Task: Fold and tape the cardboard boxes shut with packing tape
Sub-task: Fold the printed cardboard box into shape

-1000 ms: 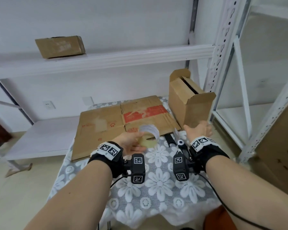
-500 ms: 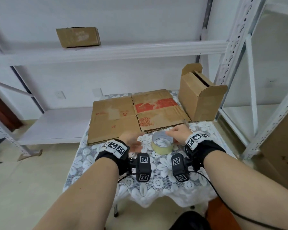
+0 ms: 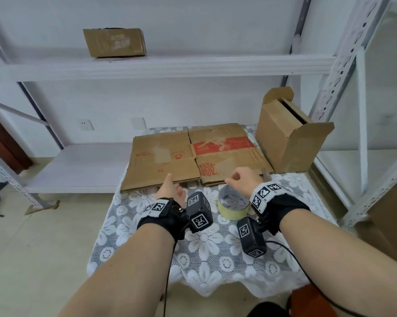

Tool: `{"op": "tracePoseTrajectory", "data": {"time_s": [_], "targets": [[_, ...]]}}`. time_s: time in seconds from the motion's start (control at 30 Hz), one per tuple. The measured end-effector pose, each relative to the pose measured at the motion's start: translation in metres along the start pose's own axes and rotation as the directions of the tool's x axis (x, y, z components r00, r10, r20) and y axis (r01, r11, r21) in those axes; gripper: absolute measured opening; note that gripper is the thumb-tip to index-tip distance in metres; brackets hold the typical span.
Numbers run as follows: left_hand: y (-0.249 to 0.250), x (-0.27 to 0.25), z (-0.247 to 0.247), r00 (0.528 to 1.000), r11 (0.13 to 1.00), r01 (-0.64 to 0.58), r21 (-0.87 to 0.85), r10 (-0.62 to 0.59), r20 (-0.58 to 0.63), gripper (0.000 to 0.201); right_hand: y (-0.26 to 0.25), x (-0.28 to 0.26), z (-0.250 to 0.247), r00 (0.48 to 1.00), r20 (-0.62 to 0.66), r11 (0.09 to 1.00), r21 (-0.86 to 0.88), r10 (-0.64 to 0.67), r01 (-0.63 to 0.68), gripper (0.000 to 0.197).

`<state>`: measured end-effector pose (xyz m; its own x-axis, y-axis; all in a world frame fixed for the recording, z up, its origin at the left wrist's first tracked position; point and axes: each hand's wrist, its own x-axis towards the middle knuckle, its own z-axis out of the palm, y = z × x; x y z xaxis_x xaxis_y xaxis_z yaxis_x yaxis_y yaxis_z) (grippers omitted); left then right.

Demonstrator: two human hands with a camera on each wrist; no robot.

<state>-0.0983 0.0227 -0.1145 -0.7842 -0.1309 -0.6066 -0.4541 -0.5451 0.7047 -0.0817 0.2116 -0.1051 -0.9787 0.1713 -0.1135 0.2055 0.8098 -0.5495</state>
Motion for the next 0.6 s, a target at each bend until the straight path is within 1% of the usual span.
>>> {"op": "tracePoseTrajectory", "data": {"time_s": [0.07, 0.13, 0.2, 0.27, 0.33, 0.37, 0.43, 0.47, 0.5, 0.6], "targets": [[0.002, 0.004, -0.003, 1.000, 0.999, 0.005, -0.036, -0.005, 0.015, 0.050, -0.002, 0.003, 0.001, 1.000, -0.008, 0.999, -0.037, -0.026, 0.025, 0.026], [0.006, 0.011, -0.002, 0.999, 1.000, -0.014, -0.021, 0.015, 0.042, 0.043, -0.002, 0.007, 0.002, 0.999, -0.017, 0.998, -0.055, -0.039, 0.038, 0.021], [0.011, 0.015, 0.000, 0.998, 0.999, -0.039, -0.001, 0.039, 0.050, 0.045, -0.004, 0.011, 0.003, 0.999, -0.014, 0.997, -0.059, -0.044, 0.043, 0.017], [0.018, 0.016, 0.002, 0.997, 0.999, -0.051, -0.002, 0.051, 0.063, 0.046, -0.006, 0.015, 0.003, 0.999, -0.005, 0.995, -0.082, -0.049, 0.048, 0.019], [0.022, 0.013, 0.001, 0.997, 0.999, -0.033, 0.000, 0.033, 0.065, 0.041, -0.008, 0.015, 0.002, 0.998, 0.009, 0.991, -0.125, -0.054, 0.055, 0.026], [0.023, 0.012, 0.000, 0.998, 0.999, 0.008, -0.032, -0.006, 0.064, 0.037, -0.010, 0.015, 0.001, 0.998, 0.017, 0.987, -0.149, -0.060, 0.062, 0.029], [0.025, 0.017, -0.004, 0.997, 0.996, 0.045, -0.080, -0.039, 0.065, 0.032, -0.013, 0.015, 0.001, 0.997, 0.023, 0.979, -0.191, -0.073, 0.076, 0.035], [0.026, 0.018, -0.005, 0.997, 0.994, 0.038, -0.106, -0.030, 0.074, 0.031, -0.014, 0.015, 0.001, 0.997, 0.016, 0.975, -0.206, -0.078, 0.080, 0.039], [0.029, 0.022, -0.006, 0.996, 0.989, 0.014, -0.145, -0.001, 0.091, 0.035, -0.016, 0.015, 0.001, 0.996, 0.004, 0.972, -0.218, -0.086, 0.085, 0.044], [0.037, 0.016, -0.003, 0.983, 0.963, -0.087, -0.253, 0.124, 0.136, 0.035, -0.025, 0.016, 0.000, 0.991, -0.034, 0.959, -0.259, -0.127, 0.114, 0.060]]}}
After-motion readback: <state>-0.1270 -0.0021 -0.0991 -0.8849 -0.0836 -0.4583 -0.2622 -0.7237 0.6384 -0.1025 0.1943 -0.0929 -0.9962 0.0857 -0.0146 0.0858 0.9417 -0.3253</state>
